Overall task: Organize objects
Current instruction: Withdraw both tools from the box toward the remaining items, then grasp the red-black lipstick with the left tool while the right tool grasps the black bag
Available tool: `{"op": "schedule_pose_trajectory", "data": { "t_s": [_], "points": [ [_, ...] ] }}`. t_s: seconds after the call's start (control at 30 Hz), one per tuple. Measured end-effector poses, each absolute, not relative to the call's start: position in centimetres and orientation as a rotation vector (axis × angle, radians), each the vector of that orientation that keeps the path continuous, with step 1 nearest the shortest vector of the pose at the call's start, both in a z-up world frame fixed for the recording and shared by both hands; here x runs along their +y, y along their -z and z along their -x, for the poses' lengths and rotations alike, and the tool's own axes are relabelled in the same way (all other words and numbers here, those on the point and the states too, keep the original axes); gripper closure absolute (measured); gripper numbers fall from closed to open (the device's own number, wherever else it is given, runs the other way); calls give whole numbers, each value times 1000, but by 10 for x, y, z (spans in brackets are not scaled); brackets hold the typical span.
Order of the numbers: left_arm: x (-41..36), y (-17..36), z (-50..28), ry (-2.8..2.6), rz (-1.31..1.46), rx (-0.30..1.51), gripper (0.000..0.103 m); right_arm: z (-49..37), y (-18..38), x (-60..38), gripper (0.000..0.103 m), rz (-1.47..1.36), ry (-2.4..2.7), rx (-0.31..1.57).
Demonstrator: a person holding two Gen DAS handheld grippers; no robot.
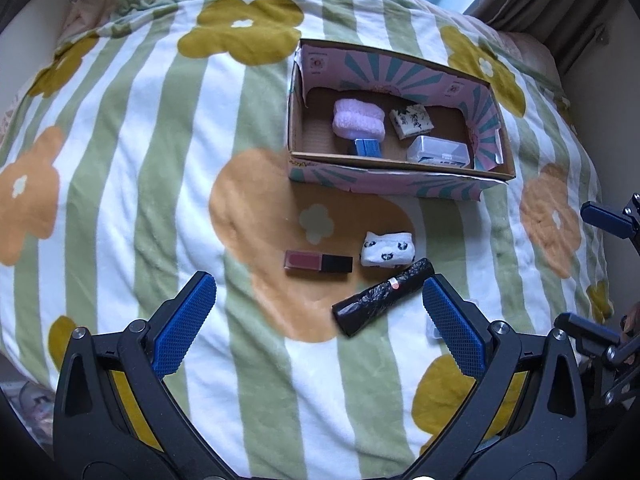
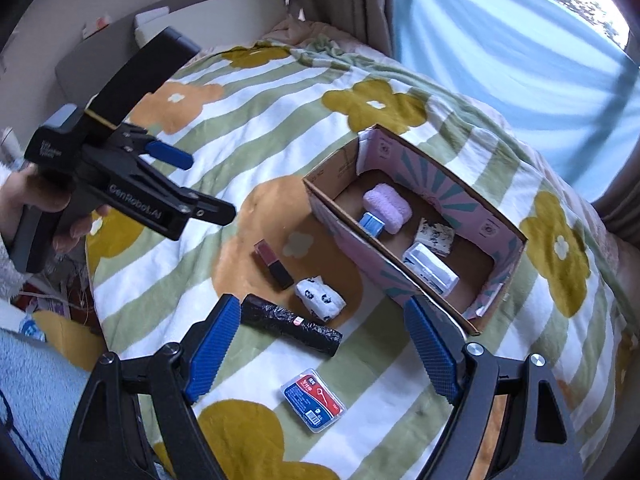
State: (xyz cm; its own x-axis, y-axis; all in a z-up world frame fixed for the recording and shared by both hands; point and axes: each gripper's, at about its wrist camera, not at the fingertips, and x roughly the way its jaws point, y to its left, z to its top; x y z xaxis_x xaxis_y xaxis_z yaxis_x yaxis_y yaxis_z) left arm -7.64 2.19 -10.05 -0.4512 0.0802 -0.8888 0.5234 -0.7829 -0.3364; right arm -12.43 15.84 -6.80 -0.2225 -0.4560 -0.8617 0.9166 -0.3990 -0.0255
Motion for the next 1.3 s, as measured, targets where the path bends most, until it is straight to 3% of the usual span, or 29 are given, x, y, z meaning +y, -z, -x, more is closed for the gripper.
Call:
{"op": "schedule_pose_trajectory", "data": {
  "t_s": [0.47,0.67,0.93,1.3],
  "points": [
    [31,217,132,2212,-1666,874,1,110,200,118,49,-898,1337,930],
    [34,246,148,2197,-1691,891,3,122,231,104,53,-843,1226,975],
    [42,274,164,2165,-1714,955,3,124,260,93,67,-760,1044,1030],
    [45,278,163,2132,-1700,986,4,123,273,90,68,-732,977,1032]
  ]
}}
